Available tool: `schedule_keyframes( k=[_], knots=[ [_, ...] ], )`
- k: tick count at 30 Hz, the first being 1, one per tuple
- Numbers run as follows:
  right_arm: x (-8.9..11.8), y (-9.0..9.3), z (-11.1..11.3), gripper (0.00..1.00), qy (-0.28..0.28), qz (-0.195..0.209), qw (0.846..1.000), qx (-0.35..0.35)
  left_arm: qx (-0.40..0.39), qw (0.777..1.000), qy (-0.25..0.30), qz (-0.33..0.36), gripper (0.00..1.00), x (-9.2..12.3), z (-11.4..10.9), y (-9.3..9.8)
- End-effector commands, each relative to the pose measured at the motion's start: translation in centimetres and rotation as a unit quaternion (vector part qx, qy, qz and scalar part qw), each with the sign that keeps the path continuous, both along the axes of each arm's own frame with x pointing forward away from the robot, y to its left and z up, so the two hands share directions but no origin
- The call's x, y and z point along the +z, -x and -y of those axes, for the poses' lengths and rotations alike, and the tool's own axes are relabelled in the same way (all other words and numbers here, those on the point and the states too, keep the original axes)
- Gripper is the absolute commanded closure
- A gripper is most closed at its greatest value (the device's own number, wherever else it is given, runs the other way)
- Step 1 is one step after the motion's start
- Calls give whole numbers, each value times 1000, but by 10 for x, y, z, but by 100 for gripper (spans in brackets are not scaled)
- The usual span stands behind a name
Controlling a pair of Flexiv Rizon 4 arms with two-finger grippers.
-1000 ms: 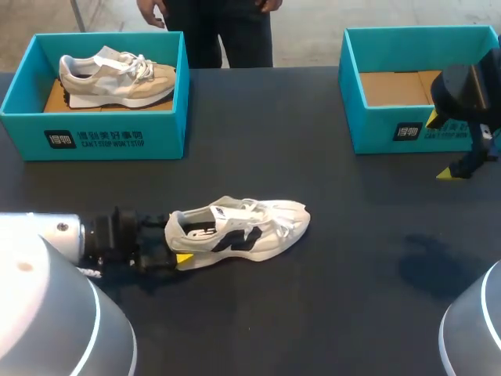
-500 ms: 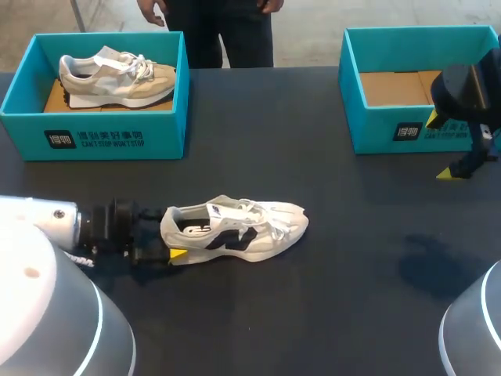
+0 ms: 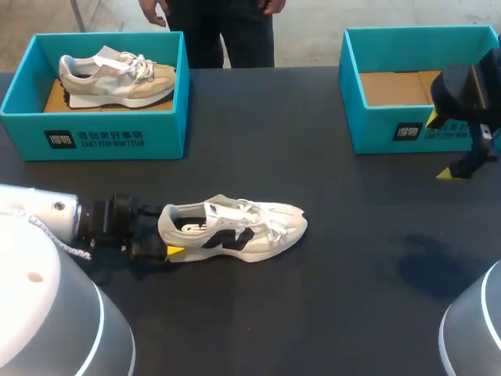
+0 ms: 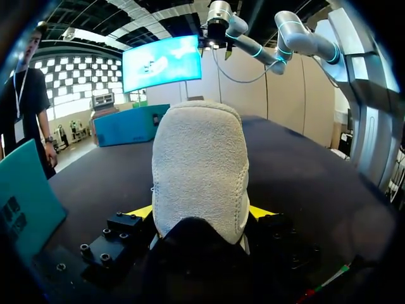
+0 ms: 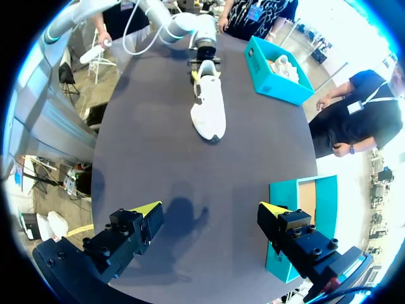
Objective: Take the shoe out of the shoebox, open the shoe tongue, remove and reinsert the insole, then place the shoe into the shoebox
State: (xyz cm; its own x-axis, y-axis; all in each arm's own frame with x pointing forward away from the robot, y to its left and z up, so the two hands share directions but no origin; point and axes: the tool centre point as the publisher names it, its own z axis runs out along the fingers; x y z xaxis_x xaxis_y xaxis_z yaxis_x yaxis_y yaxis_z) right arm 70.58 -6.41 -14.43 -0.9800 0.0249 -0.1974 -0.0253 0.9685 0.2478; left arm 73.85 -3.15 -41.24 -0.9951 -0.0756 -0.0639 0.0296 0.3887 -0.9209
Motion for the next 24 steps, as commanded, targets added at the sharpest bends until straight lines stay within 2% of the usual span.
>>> schedule_keyframes(
  k=[1,24],
  knots=[
    [-1,-2,-1,0,1,-2,1000,0,-1,1000,-1,-1,100,-3,-2,-3],
    [-1,-2,-1,0,1,-2,1000,0,4,1000,-3,-4,100,-5,-2,0]
  ],
)
